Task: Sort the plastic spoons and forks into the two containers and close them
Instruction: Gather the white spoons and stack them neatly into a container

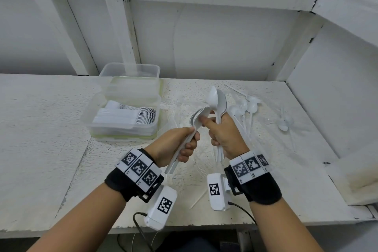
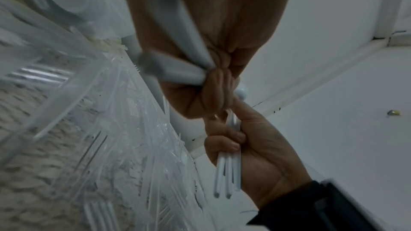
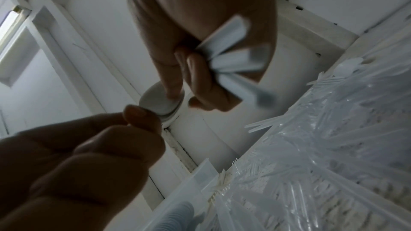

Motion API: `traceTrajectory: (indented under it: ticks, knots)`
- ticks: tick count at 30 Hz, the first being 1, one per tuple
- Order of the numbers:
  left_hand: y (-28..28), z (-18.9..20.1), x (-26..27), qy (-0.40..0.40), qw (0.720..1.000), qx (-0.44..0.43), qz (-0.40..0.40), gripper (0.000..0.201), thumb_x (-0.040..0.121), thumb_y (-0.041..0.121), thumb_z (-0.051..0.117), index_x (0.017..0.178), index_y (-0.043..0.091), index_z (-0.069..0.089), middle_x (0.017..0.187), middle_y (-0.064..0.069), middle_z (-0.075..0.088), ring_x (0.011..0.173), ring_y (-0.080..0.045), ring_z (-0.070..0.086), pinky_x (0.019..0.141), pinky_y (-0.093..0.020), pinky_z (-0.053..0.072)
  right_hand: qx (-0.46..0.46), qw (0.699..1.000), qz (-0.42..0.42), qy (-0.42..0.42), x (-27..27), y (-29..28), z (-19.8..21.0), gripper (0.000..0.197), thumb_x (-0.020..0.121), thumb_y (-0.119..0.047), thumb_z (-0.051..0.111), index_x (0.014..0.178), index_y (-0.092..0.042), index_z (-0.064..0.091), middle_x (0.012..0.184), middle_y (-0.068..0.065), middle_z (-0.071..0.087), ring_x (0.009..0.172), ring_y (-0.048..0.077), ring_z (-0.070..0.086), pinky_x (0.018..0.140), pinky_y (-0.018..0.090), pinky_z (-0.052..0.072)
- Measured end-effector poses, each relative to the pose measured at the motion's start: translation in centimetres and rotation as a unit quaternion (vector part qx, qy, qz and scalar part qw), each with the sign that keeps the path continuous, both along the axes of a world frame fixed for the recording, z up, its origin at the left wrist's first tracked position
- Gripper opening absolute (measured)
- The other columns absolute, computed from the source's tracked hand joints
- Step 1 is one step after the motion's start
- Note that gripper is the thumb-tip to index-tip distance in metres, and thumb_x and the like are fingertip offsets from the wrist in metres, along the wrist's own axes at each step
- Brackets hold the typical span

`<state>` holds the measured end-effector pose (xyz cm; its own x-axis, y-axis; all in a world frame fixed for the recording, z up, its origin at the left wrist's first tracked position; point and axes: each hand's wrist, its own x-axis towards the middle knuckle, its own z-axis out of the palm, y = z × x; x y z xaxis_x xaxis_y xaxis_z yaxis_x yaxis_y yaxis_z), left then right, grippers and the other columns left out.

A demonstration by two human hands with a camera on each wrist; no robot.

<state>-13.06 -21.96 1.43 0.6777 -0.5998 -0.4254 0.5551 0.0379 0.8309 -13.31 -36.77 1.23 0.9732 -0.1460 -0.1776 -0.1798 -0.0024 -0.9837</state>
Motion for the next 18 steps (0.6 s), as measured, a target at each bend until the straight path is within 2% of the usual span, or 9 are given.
traceTrajectory:
  ticks: [2,4,6,8,11,14,16,18]
  knots:
    - [0.1,-0.2,0.1,-0.027,0.999,-0.003,0.039,0.032,0.101,0.026,0.029,0.077,0.013,0.046,0.054,0.004,0.036,0.041,-0.007,0.031,0.039,-0.016,0.027,0.0,1.0,-0.024,0.017,-0.1,0.2,0.3,0.026,0.094,-0.034,0.051,0.107,-0.017,0.037,0.073,0.0,0.042,0.036,0.001,0.03,0.034,0.016,0.025]
    - [-0.1,-0.4,0.0,-0.068,0.993,0.001,0.094,0.031,0.101,0.024,0.031,0.078,0.012,0.046,0.057,0.002,0.042,0.044,-0.008,0.041,0.043,-0.018,0.035,0.018,0.999,-0.033,0.023,-0.3,0.4,0.6,0.021,0.097,-0.038,0.041,0.103,-0.019,0.034,0.071,-0.001,0.038,0.04,0.003,0.028,0.034,0.016,0.024]
    - [-0.3,-0.6,-0.1,-0.093,0.985,0.001,0.143,0.029,0.101,0.023,0.032,0.081,0.01,0.048,0.06,-0.001,0.054,0.049,-0.01,0.054,0.049,-0.02,0.045,0.011,0.999,-0.031,0.009,-0.5,0.7,0.6,0.016,0.099,-0.034,0.038,0.095,-0.019,0.041,0.067,-0.002,0.036,0.041,0.004,0.029,0.035,0.016,0.025]
    - [-0.6,-0.8,-0.2,-0.103,0.979,-0.009,0.174,0.027,0.101,0.022,0.033,0.085,0.009,0.051,0.067,-0.003,0.064,0.058,-0.012,0.063,0.056,-0.022,0.052,-0.021,0.999,-0.022,-0.017,-0.7,0.8,0.4,0.024,0.099,-0.032,0.039,0.089,-0.017,0.054,0.059,-0.003,0.037,0.04,0.003,0.033,0.037,0.018,0.03]
    - [-1.1,-0.9,-0.3,-0.103,0.975,-0.016,0.198,0.023,0.101,0.021,0.035,0.091,0.008,0.052,0.081,-0.007,0.069,0.068,-0.014,0.068,0.064,-0.025,0.055,-0.051,0.998,0.003,-0.025,-1.1,1.3,0.4,0.028,0.1,-0.031,0.037,0.095,-0.017,0.061,0.051,-0.006,0.041,0.041,0.003,0.039,0.041,0.02,0.034]
    - [-1.3,-0.8,-0.4,-0.101,0.974,-0.015,0.204,0.022,0.101,0.02,0.035,0.092,0.009,0.051,0.088,-0.009,0.069,0.07,-0.014,0.068,0.069,-0.028,0.055,-0.078,0.997,0.005,-0.012,-1.1,1.6,0.3,0.018,0.101,-0.034,0.033,0.106,-0.023,0.045,0.059,-0.005,0.044,0.044,0.004,0.039,0.039,0.017,0.03]
    - [-1.3,-0.8,-0.4,-0.111,0.971,-0.001,0.209,0.022,0.101,0.021,0.034,0.092,0.01,0.051,0.093,-0.01,0.069,0.078,-0.015,0.068,0.072,-0.029,0.055,-0.064,0.998,-0.001,-0.005,-1.2,1.6,0.2,0.016,0.101,-0.034,0.033,0.112,-0.023,0.034,0.061,-0.002,0.043,0.038,0.002,0.036,0.036,0.017,0.028]
    - [-1.3,-0.8,-0.4,-0.116,0.97,0.002,0.213,0.024,0.101,0.023,0.034,0.091,0.01,0.05,0.097,-0.011,0.069,0.086,-0.018,0.067,0.074,-0.03,0.055,-0.051,0.999,-0.006,-0.015,-1.2,1.4,0.2,0.013,0.1,-0.032,0.035,0.106,-0.021,0.033,0.063,0.001,0.043,0.037,0.002,0.034,0.036,0.018,0.028]
